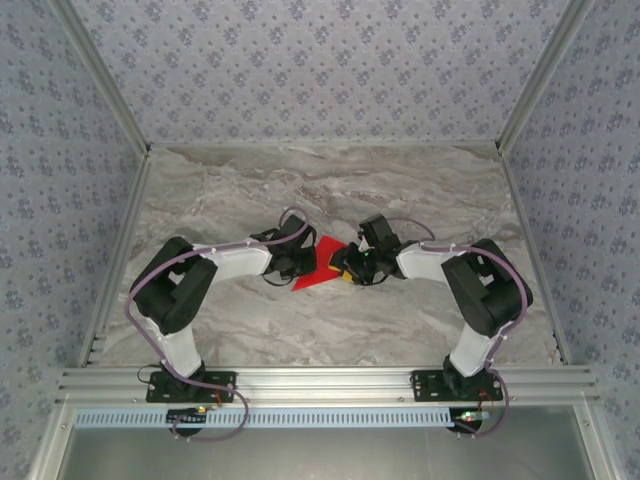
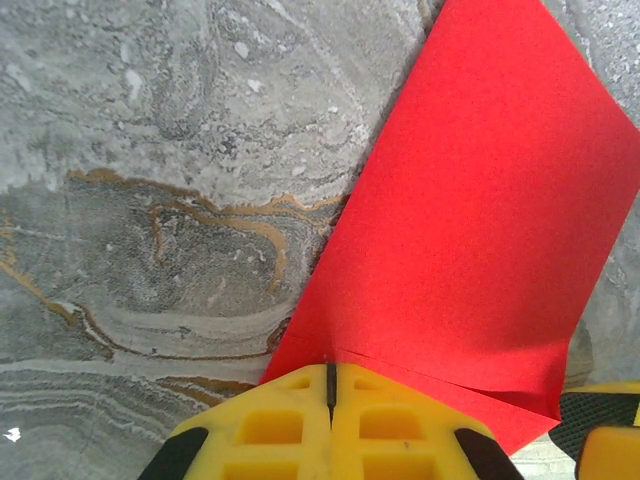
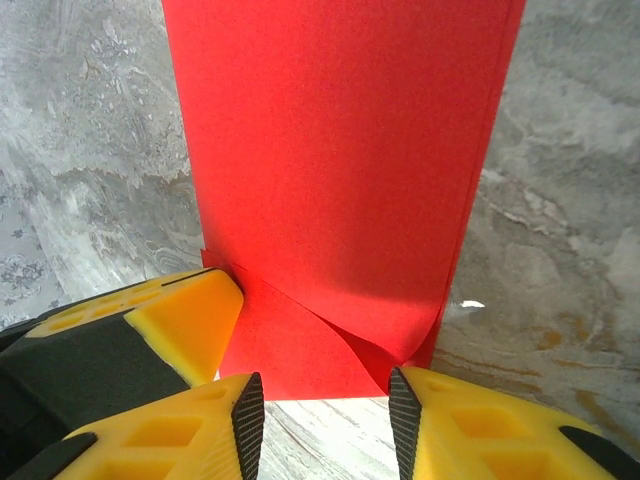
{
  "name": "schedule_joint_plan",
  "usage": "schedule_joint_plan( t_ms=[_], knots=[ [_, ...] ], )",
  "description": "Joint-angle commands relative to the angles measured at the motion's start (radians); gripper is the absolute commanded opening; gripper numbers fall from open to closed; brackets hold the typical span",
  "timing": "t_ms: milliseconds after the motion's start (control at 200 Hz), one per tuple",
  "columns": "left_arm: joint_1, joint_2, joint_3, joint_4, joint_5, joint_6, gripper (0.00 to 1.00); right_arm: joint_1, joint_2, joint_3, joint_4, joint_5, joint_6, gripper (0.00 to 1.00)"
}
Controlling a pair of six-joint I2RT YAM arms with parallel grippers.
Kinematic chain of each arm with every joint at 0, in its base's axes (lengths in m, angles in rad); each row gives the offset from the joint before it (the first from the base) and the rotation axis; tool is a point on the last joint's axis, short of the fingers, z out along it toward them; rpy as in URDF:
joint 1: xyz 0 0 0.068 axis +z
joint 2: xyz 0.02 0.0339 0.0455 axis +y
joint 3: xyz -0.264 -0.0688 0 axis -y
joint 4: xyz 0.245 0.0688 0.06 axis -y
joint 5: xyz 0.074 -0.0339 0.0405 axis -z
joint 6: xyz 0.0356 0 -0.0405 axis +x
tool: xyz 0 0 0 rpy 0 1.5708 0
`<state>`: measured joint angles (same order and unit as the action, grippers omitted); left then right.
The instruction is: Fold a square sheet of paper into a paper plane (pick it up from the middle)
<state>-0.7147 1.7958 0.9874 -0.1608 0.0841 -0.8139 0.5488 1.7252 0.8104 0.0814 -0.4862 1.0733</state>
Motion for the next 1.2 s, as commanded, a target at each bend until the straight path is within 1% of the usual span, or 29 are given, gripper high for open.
schedule_joint_plan(
  t_ms=[0,245,665,819,1084,1194],
  knots=[
    [-0.003,0.008,0.007,-0.076,-0.024,-0.009,0.03,0.008,0.007,0.004,0.010,0.016,0.039,0.41],
    [-0.002,-0.003,0.006,-0.083,-0.033,-0.011,0.03,0.009,-0.008,-0.037,0.025,0.067,0.117,0.41],
    [-0.003,-0.006,0.005,-0.084,-0.033,-0.006,0.03,0.009,-0.007,-0.078,0.119,0.046,0.190,0.37],
    [-0.002,-0.007,0.002,-0.085,-0.037,-0.007,0.03,0.012,-0.038,-0.092,0.083,0.082,0.184,0.39],
    [-0.003,-0.006,0.001,-0.084,-0.037,-0.005,0.03,0.018,-0.038,-0.103,0.098,0.085,0.188,0.38],
    [-0.003,-0.006,0.001,-0.082,-0.035,-0.007,0.02,0.018,-0.016,-0.095,0.137,0.064,0.189,0.34]
  ],
)
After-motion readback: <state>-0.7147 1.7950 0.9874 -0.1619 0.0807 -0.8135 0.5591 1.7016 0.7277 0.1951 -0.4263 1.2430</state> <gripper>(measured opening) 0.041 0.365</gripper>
